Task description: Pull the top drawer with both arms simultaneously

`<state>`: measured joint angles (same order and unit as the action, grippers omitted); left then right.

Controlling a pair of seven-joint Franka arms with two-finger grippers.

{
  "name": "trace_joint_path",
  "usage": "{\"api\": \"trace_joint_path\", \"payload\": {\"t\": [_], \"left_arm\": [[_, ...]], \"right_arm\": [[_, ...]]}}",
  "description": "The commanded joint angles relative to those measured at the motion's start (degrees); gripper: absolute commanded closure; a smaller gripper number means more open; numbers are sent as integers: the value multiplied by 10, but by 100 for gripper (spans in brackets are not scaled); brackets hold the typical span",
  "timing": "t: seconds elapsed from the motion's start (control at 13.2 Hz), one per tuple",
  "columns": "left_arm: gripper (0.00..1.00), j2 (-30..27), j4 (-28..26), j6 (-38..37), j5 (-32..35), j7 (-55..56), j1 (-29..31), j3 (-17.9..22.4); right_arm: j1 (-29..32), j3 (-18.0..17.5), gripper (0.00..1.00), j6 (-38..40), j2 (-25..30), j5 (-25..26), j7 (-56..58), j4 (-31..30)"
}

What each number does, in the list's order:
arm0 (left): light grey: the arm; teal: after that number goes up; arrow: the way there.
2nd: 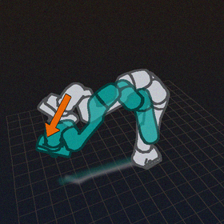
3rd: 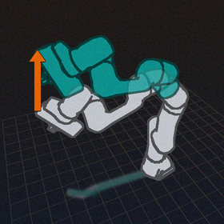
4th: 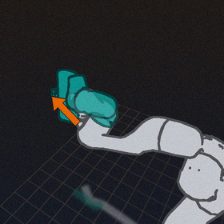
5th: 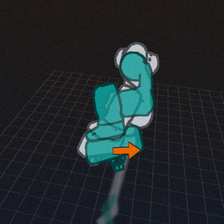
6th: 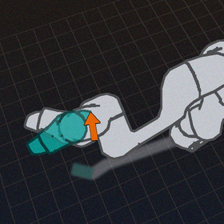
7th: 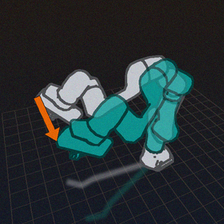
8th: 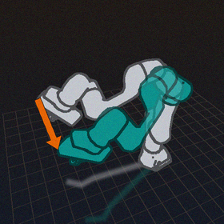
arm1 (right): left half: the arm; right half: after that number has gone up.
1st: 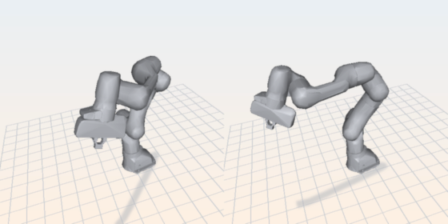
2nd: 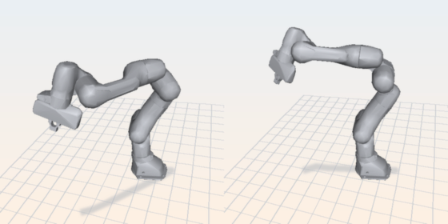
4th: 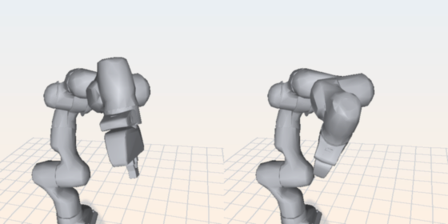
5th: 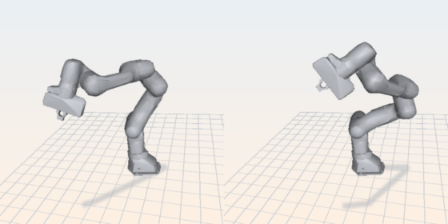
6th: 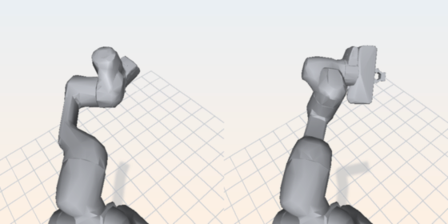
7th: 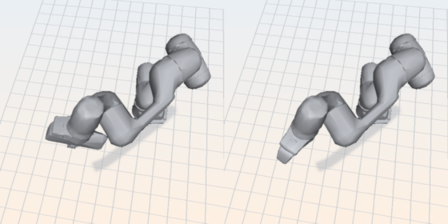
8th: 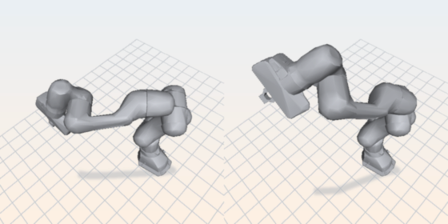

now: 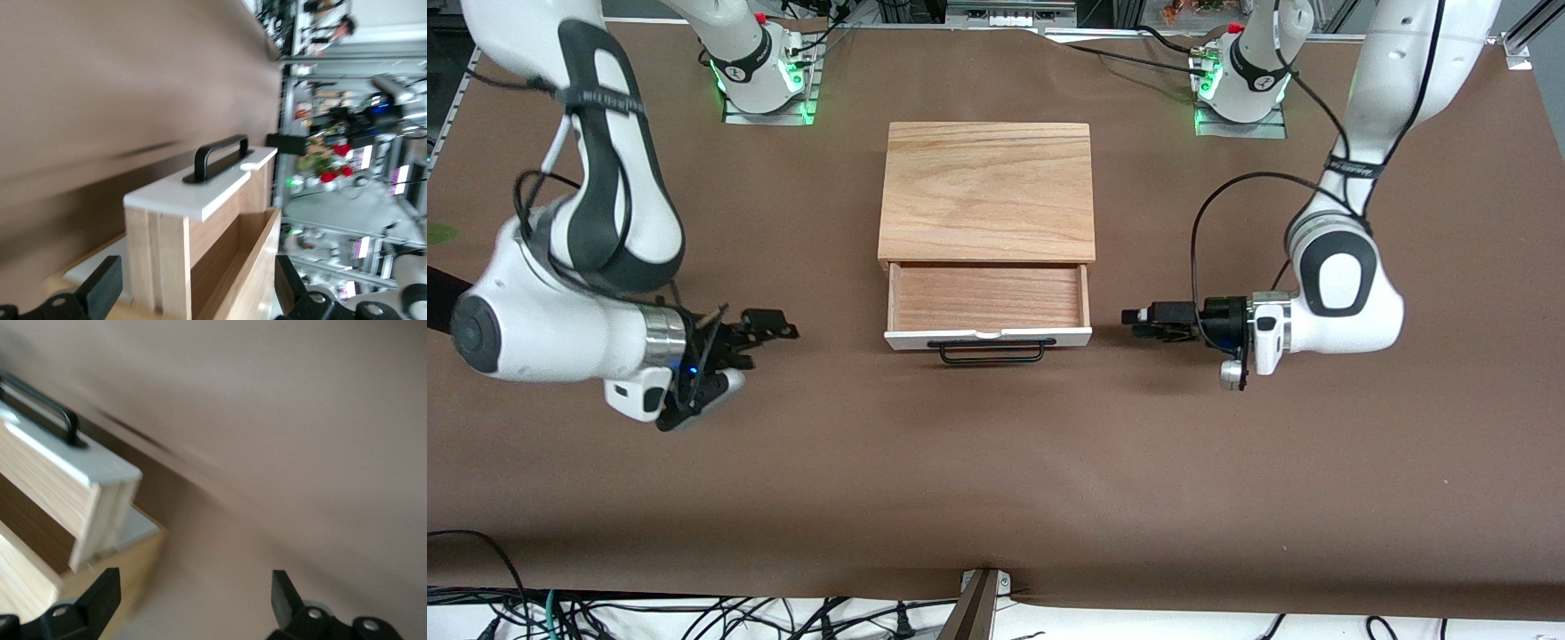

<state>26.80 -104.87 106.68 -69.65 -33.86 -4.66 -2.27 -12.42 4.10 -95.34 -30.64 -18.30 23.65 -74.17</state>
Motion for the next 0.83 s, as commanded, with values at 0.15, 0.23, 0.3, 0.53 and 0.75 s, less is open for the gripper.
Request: {"api": "trace_joint_path", "payload": {"t": [0.15,0.23,0.3,0.53,0.75], "left_arm": [[0,-166,-44,-2,263,149,19,-1],[0,-188,-44,-18,301,167,19,-1],[0,-208,-44,-42,341,181,26,-1],[0,-267,-37,-101,475,191,28,-1],[0,-290,-12,-135,572,191,28,5]], "right_arm": [[-5,2,0,90,110,117,-43,-40],[1,1,0,108,137,128,-58,-61],[6,-1,0,117,179,141,-77,-104],[43,-50,0,105,268,210,-153,-217],[90,-66,0,82,302,220,-157,-244]]}}
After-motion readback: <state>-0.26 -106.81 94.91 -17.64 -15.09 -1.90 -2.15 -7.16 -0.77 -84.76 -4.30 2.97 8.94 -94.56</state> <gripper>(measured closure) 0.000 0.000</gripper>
